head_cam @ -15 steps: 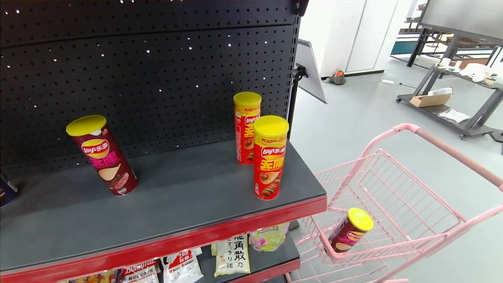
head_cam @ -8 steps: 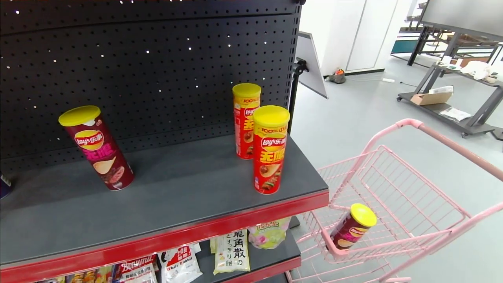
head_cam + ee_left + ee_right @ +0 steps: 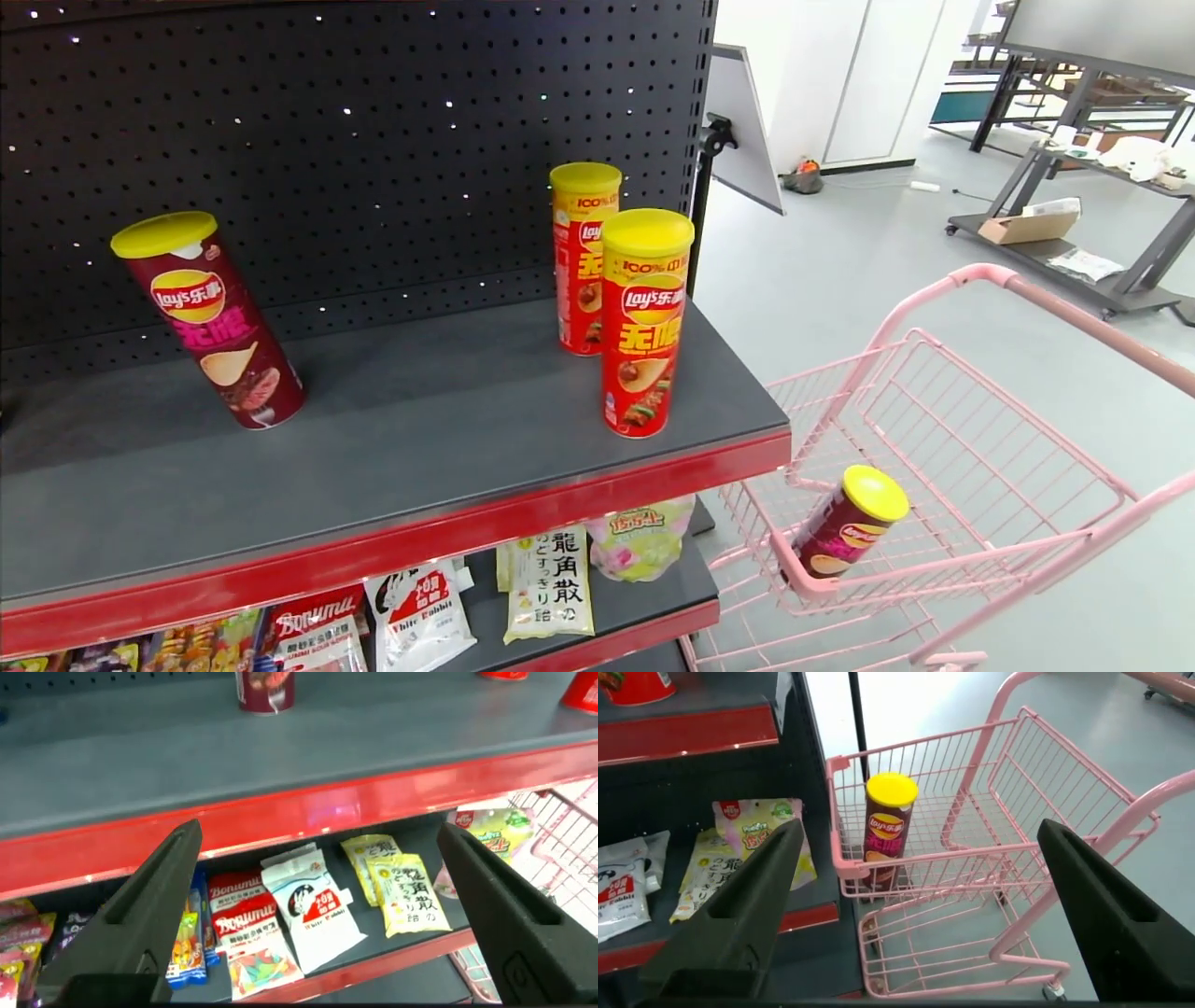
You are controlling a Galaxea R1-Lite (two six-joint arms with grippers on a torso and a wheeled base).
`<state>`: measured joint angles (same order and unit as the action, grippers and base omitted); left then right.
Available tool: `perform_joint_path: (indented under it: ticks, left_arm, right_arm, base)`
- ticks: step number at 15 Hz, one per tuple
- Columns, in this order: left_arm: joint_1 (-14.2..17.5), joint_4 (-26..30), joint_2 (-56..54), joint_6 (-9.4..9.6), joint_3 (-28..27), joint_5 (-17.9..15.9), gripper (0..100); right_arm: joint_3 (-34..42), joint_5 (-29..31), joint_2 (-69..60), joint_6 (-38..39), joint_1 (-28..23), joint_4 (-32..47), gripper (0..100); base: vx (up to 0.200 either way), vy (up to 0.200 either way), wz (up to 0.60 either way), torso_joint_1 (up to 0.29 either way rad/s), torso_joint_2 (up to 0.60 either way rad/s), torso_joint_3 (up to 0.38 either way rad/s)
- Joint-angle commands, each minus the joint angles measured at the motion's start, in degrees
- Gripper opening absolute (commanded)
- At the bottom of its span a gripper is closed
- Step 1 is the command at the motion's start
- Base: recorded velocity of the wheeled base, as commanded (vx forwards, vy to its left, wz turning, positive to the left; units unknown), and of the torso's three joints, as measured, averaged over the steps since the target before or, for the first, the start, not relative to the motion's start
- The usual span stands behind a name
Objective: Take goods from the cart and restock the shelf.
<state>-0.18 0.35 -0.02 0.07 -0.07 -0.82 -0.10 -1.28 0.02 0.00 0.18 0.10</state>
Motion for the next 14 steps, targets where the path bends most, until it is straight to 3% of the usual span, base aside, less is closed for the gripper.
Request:
perform_joint_path:
  ticks: [1,5,14]
  left_arm:
    - [0.01,0.0,0.02,0.01,-0.01,0.03,100]
    - [0.01,0.0,0.02,-0.07,-0.01,0.03,100]
    - [0.01,0.0,0.02,-0.07,-0.01,0.03,100]
  right_arm:
    - [0.01,-0.04,-0.02,0.0,-0.01,-0.01,100]
    - [0.01,-0.04,-0.02,0.0,-0.01,-0.01,100]
    - [0.01,-0.13,-0.02,0.0,-0.01,-0.01,100]
  base:
    - [0.0,0.0,0.0,-0.144,0.35,0.203]
    - [0.0,0.0,0.0,-0.128,0.31,0.189]
    - [0.0,0.0,0.0,-0.003,0.01,0.005]
